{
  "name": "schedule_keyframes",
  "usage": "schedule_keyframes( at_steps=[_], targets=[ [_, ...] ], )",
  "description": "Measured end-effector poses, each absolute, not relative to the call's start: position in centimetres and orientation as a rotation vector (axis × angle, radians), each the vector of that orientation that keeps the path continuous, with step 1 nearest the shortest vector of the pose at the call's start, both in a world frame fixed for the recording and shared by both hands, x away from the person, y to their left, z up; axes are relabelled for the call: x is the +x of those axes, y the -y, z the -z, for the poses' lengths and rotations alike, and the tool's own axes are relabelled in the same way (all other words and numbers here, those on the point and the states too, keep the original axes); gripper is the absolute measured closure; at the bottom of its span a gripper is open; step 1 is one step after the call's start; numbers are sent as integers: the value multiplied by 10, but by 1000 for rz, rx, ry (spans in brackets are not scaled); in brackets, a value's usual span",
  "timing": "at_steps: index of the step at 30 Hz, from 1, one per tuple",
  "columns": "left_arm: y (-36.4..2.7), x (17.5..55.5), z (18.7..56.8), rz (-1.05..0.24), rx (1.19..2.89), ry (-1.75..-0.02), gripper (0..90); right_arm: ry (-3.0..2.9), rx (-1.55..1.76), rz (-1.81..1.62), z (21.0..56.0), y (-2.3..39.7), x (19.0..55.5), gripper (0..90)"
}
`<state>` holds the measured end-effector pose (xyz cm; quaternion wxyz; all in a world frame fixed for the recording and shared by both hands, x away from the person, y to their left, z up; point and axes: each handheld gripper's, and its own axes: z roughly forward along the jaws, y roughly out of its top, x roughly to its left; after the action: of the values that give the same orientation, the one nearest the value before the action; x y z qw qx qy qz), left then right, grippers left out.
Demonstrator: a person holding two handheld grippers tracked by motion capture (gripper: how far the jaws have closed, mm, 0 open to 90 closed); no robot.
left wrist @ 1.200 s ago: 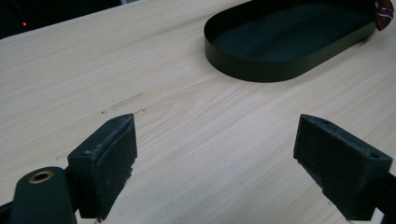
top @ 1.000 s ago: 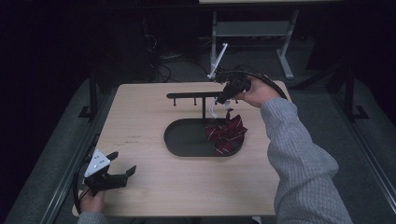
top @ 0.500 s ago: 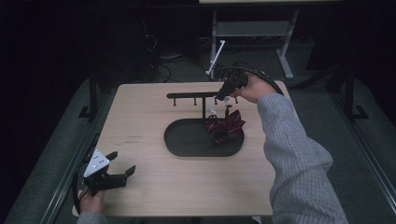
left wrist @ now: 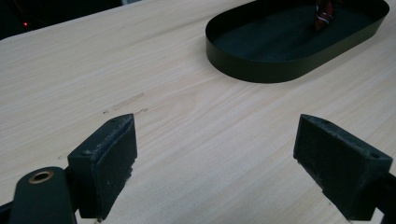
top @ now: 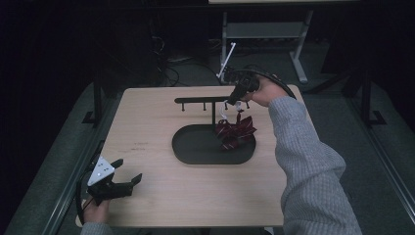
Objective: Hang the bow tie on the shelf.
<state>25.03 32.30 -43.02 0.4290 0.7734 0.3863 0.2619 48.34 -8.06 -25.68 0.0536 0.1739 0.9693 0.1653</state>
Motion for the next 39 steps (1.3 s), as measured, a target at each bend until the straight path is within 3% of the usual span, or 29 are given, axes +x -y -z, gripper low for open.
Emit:
schedule_keyframes(
  at_steps=[39],
  targets=[
    [-322,249,429,-657,1924,-959,131,-2964,553,-503,266,86,483,811]
  ],
)
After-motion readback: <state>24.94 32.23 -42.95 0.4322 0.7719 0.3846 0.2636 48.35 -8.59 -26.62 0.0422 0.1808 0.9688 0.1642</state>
